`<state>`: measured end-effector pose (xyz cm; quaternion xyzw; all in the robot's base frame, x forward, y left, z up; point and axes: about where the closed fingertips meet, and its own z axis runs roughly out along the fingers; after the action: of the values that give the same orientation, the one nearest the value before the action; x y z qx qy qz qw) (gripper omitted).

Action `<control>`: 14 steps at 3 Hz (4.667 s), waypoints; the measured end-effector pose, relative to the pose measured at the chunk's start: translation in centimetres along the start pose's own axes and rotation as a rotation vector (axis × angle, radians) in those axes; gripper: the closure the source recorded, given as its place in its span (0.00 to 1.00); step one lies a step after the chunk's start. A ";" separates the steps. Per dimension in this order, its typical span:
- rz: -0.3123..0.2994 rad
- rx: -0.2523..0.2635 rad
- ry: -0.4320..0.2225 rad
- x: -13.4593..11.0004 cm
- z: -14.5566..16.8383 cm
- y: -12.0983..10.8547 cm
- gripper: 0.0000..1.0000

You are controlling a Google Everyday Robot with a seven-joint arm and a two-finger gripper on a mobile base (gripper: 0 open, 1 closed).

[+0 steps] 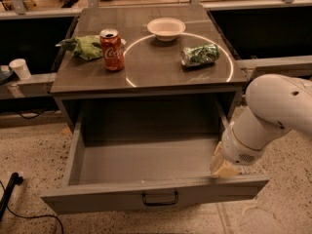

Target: Close top drawer

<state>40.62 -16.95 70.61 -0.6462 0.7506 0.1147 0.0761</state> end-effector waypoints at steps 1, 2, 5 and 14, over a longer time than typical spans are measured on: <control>-0.029 0.015 -0.034 -0.9 -1.1 0.3 0.96; -0.059 -0.018 -0.064 -1.3 -1.9 2.3 1.00; -0.114 -0.091 -0.042 -1.9 0.9 5.8 1.00; -0.094 0.016 -0.053 -1.1 3.5 3.6 0.50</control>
Offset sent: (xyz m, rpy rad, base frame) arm -0.0304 0.0112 0.0330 0.1014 -0.0005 0.0711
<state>37.11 -14.46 67.81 -0.6769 0.7180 0.1221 0.1063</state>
